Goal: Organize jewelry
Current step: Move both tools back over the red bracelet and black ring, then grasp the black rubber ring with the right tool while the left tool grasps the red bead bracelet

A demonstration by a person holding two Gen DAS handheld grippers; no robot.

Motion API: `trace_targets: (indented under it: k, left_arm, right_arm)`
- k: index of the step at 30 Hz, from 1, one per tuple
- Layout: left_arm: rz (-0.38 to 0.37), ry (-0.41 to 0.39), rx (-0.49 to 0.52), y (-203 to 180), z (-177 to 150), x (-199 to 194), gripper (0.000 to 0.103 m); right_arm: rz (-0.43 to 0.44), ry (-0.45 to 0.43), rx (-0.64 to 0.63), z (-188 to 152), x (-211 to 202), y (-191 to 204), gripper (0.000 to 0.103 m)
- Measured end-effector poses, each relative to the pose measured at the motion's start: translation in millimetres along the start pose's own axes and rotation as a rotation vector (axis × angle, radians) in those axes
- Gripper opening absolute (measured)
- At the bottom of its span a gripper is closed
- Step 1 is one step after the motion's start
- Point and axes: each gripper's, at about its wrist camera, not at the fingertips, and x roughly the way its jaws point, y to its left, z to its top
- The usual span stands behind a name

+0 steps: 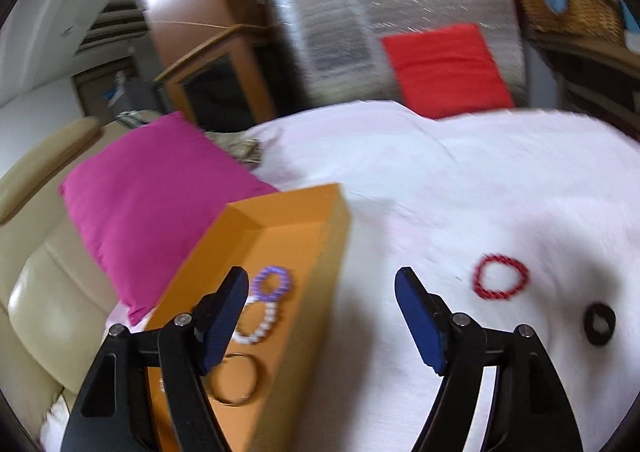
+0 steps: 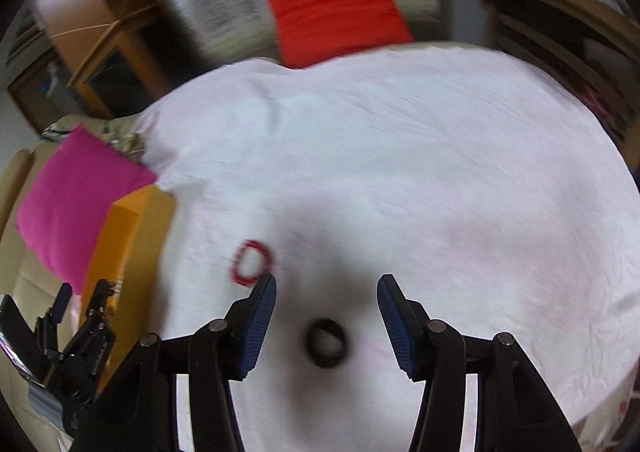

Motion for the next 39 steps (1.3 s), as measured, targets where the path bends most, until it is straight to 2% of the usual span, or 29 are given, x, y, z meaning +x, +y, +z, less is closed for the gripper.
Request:
trace_targets:
  k: [3,6,12,23,29,32,34,37,38,39]
  left_arm:
    - [-0.022,0.028,0.043,-19,-1,4,0.076]
    - [-0.039,0.049,0.044,-27,-1,8,0.076]
    - [-0.065,0.090,0.044,-34,-1,23,0.076]
    - [-0.088,0.191,0.043,-34,-4,59,0.076]
    - [-0.138,0.183,0.058,-46,1,64,0.076]
    - [-0.166,0.188,0.056,-55,3,64,0.076]
    - [-0.171,0.187,0.064,-62,4,65,0.076]
    - [-0.173,0.192,0.076,-70,5,66,0.076]
    - [-0.176,0.194,0.078,-71,6,66,0.076]
    - [-0.177,0.197,0.079,-72,6,67,0.076]
  right_arm:
    - [-0.020,0.028,0.016,-7,9,-19,0.057]
    - [-0.028,0.044,0.010,-12,18,-25,0.057]
    - [0.005,0.034,0.000,-19,28,-38,0.057]
    - [0.179,0.051,0.076,-13,61,-61,0.057]
    - [0.261,0.137,0.043,-17,75,-49,0.057]
    - [0.240,0.179,-0.023,-26,83,-34,0.057]
    - [0.210,0.163,-0.075,-28,83,-24,0.057]
    - [0.183,0.152,-0.105,-32,87,-15,0.047]
    - [0.177,0.157,-0.131,-35,88,-9,0.038]
    - [0.173,0.161,-0.162,-37,89,-3,0.034]
